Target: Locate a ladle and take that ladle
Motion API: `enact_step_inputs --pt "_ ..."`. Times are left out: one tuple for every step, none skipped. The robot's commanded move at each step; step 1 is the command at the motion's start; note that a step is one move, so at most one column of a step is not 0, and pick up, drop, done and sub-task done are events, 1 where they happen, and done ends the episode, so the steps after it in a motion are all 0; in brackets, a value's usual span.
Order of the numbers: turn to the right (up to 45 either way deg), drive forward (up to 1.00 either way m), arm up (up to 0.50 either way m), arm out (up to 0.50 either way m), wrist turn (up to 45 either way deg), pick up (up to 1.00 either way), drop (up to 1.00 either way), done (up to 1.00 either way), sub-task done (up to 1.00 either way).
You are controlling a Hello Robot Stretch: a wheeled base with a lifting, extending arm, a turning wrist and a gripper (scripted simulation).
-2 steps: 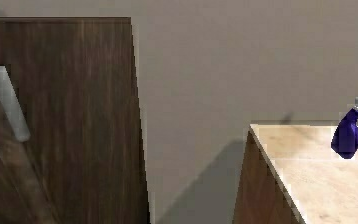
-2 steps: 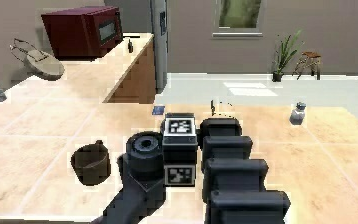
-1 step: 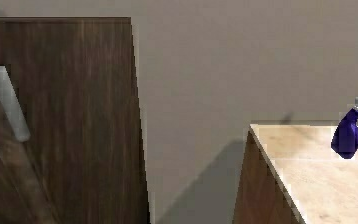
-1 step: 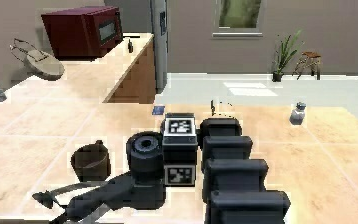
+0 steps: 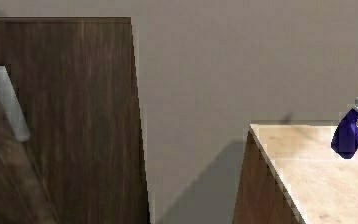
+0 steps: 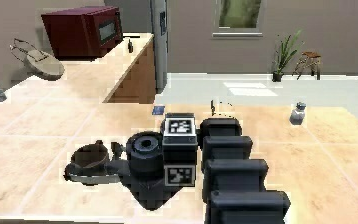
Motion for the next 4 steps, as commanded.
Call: enact_step_inputs --pt "0.0 0.00 0.00 0.00 30.0 0.00 0.00 0.00 0.00" --pt "0.0 0.00 -0.12 0.00 0.0 0.00 0.00 0.00 0.00" --pt "0.0 0.00 0.00 0.00 0.0 1.00 0.00 0.00 0.00" --pt "0.0 0.00 0.10 0.00 0.0 0.00 0.00 0.00 0.00"
